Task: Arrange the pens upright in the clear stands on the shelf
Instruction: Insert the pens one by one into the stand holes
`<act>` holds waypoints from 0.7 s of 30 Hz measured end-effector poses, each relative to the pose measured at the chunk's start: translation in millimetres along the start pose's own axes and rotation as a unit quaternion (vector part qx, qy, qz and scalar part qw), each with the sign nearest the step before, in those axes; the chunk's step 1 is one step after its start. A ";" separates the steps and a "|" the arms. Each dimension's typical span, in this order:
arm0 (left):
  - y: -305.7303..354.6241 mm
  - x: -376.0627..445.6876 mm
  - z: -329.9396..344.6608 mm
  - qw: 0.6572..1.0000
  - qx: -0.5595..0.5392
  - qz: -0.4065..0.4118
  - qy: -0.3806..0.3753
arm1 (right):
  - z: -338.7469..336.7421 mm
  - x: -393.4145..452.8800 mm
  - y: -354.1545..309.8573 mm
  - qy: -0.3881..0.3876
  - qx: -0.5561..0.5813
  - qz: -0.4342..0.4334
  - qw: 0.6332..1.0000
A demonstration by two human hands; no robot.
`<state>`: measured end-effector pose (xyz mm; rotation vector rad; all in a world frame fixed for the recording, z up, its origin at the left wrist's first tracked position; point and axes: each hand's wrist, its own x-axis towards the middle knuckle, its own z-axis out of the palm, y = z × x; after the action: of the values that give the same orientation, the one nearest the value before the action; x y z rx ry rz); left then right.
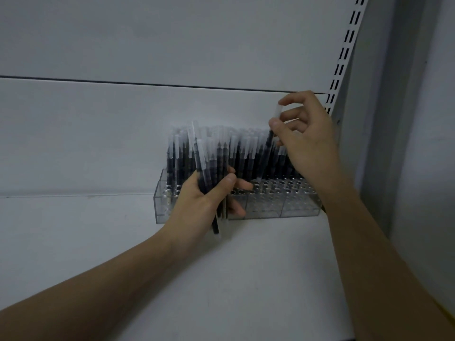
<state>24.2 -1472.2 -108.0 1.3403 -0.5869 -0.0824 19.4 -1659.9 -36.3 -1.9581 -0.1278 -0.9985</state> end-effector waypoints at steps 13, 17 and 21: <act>0.5 0.4 0.6 0.998 -0.048 -0.002 0.027 | -10.7 0.6 -4.7 -0.039 0.002 -0.003 0.999; 0.2 1.2 0.2 0.998 -0.051 -0.006 0.029 | -12.6 1.8 -2.8 -0.045 -0.011 -0.003 0.999; -0.2 1.5 0.8 0.998 -0.052 -0.009 0.029 | -7.5 -0.1 2.4 -0.076 -0.039 0.001 0.996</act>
<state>25.2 -1473.5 -107.5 1.2438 -0.5152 -0.0882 15.9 -1666.9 -36.0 -2.1052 -0.1741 -0.8633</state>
